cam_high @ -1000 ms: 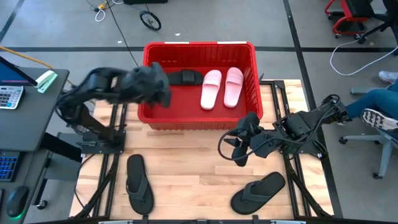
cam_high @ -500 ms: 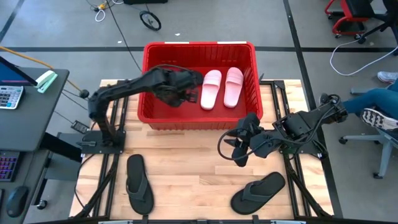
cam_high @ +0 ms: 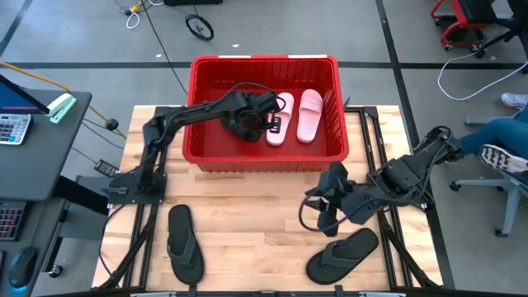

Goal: Pick and place slides into bin
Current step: Put the black slipper into the red bin, then put the right black slides into the red bin

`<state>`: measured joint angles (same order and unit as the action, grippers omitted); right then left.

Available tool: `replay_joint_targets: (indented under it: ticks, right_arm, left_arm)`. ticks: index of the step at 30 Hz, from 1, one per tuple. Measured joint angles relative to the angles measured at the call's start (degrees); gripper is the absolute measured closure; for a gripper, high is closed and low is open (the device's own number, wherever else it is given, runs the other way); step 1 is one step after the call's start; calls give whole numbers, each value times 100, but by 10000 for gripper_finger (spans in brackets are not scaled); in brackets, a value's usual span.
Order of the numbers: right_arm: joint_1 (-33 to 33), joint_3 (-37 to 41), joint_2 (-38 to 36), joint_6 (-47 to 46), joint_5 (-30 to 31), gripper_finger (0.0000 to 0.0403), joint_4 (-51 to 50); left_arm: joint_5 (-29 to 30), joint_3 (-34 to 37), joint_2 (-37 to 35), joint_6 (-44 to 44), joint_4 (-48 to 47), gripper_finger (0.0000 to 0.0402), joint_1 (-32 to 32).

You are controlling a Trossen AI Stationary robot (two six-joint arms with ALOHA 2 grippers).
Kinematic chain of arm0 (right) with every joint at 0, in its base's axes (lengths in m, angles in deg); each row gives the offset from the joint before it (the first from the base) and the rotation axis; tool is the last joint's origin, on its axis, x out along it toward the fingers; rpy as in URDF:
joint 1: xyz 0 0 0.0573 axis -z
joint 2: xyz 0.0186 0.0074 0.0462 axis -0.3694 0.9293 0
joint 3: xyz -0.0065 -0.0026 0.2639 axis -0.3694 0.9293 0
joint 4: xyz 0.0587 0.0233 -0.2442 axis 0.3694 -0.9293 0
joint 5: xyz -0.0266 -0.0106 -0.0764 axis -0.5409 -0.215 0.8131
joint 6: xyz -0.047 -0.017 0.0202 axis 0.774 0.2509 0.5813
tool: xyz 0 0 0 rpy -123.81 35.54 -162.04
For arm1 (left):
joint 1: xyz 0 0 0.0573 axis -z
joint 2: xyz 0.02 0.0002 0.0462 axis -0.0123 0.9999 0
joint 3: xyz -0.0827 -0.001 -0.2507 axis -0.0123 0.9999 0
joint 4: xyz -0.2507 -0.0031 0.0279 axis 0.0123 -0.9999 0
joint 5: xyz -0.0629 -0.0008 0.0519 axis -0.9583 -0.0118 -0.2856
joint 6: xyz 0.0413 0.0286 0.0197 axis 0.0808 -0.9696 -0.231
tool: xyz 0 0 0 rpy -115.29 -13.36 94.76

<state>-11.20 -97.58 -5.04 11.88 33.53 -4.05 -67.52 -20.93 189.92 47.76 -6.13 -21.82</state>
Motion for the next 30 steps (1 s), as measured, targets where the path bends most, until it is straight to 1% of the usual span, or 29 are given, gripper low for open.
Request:
replay_joint_targets:
  ticks: [2,7,9,14,18,20,25,28,30]
  right_arm:
    - [-88,2,-16,2,10,271,-120]
    - [-147,2,-235,-387,208,271,-813]
    - [-143,2,-318,-492,257,271,-983]
    - [-132,2,-404,-417,336,271,-1048]
    - [-127,2,-409,-401,401,271,-1126]
    - [-126,2,-409,-400,407,271,-1117]
    - [-129,0,-409,-339,517,271,-1119]
    - [-127,2,-409,-186,549,271,-1119]
    - [-127,2,-410,-142,550,271,-1122]
  left_arm:
    - [-123,2,185,4,-1,381,-151]
    - [-164,2,502,-299,-12,362,-474]
    - [-155,2,579,-247,34,350,-542]
    - [-134,2,584,213,326,300,-597]
    - [-125,-38,584,998,383,253,-604]
    - [-127,-40,584,1251,490,233,-602]
    - [-142,-40,584,1174,1000,202,-597]
    - [-298,-41,577,1029,1498,199,-599]
    - [-514,-157,575,616,1808,204,-603]
